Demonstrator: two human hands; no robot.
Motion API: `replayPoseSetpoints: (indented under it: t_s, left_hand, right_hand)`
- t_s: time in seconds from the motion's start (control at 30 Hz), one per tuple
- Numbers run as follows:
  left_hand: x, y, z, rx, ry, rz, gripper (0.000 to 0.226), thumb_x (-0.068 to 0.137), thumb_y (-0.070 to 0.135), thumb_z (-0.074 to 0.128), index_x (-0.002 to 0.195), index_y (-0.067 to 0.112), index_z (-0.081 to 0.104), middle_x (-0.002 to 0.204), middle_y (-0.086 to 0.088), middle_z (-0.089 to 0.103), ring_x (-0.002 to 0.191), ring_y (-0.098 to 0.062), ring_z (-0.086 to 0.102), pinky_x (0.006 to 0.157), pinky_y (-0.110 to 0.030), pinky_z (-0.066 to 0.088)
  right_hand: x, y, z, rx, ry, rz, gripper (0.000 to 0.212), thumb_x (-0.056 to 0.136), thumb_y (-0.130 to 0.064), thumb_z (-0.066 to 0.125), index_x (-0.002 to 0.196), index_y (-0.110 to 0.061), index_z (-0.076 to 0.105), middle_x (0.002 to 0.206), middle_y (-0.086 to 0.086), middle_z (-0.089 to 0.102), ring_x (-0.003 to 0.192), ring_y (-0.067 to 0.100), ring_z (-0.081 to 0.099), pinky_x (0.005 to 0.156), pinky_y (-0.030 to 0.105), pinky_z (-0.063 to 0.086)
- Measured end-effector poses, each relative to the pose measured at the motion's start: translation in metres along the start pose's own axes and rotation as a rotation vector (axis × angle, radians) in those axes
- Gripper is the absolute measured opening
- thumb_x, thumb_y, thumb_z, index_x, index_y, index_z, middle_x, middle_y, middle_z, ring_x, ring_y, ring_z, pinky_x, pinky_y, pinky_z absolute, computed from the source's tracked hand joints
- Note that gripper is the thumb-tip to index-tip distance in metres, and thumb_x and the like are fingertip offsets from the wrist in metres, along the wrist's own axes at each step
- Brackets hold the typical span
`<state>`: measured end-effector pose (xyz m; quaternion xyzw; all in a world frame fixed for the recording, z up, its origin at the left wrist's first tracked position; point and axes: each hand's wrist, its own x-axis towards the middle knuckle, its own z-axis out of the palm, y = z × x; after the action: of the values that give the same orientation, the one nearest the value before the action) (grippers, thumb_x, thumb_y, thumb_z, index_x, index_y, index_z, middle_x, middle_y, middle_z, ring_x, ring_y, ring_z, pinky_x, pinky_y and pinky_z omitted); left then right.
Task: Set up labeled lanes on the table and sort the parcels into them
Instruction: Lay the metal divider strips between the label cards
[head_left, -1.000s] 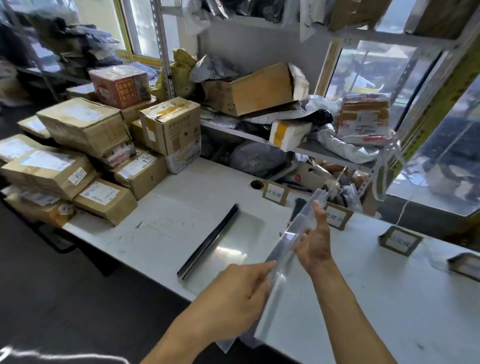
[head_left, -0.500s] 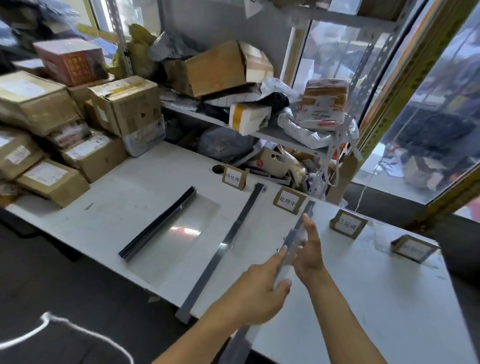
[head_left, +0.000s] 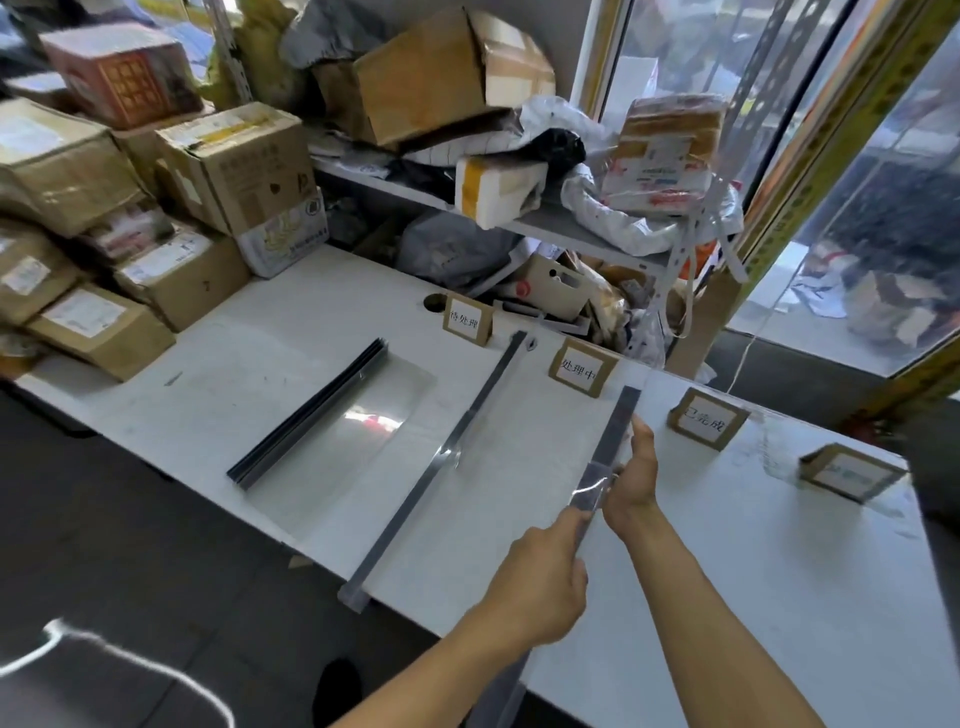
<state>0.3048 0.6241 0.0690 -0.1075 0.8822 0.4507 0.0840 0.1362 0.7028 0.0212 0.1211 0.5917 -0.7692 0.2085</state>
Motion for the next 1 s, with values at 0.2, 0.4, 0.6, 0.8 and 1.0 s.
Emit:
replayPoseSetpoints:
  t_s: [0.2, 0.4, 0.6, 0.8, 1.0]
  left_hand:
    - [0.022, -0.021, 0.033, 0.080, 0.050, -0.049, 0.019, 0.104, 0.021, 0.047, 0.122, 0.020, 0.047, 0.101, -0.009, 0.067, 0.086, -0.026, 0.065, 0.078, -0.043, 0.058]
    - [0.027, -0.028, 0.054, 0.114, -0.039, -0.074, 0.031, 0.105, 0.023, 0.047, 0.135, 0.024, 0.043, 0.113, -0.010, 0.067, 0.096, -0.028, 0.066, 0.086, -0.043, 0.057]
    - [0.011, -0.023, 0.051, 0.066, -0.223, -0.118, 0.065, 0.103, 0.018, 0.049, 0.158, 0.038, 0.019, 0.139, -0.009, 0.059, 0.120, -0.029, 0.060, 0.104, -0.037, 0.049]
    - [-0.010, -0.026, 0.051, 0.055, -0.282, -0.175, 0.075, 0.105, 0.014, 0.043, 0.158, 0.046, 0.001, 0.116, -0.010, 0.064, 0.090, -0.022, 0.062, 0.087, -0.033, 0.054]
    - [-0.003, -0.023, 0.048, 0.023, -0.245, -0.179, 0.070, 0.107, 0.013, 0.041, 0.161, 0.039, 0.006, 0.125, -0.012, 0.063, 0.100, -0.026, 0.062, 0.096, -0.035, 0.051]
  right_hand:
    - [-0.012, 0.012, -0.004, -0.386, 0.035, 0.169, 0.080, 0.091, -0.060, 0.063, 0.157, -0.028, 0.030, 0.160, 0.003, 0.040, 0.145, 0.034, 0.039, 0.114, 0.059, 0.036]
    - [-0.011, 0.017, -0.015, -0.543, 0.142, 0.220, 0.072, 0.108, -0.039, 0.048, 0.165, -0.034, 0.004, 0.166, 0.007, 0.032, 0.140, 0.043, 0.044, 0.103, 0.064, 0.049]
    - [0.011, -0.001, -0.026, -0.754, 0.199, 0.213, 0.047, 0.108, -0.018, 0.042, 0.154, -0.017, 0.035, 0.140, 0.018, 0.055, 0.110, 0.043, 0.066, 0.060, 0.042, 0.062]
    - [0.023, -0.017, -0.030, -0.990, 0.131, 0.259, 0.012, 0.102, 0.002, 0.044, 0.110, -0.003, 0.050, 0.100, 0.022, 0.061, 0.064, 0.036, 0.072, 0.064, 0.043, 0.065]
    - [0.039, -0.024, -0.023, -1.082, 0.169, 0.166, 0.011, 0.102, -0.001, 0.043, 0.095, -0.005, 0.050, 0.096, 0.020, 0.061, 0.071, 0.039, 0.074, 0.074, 0.048, 0.065]
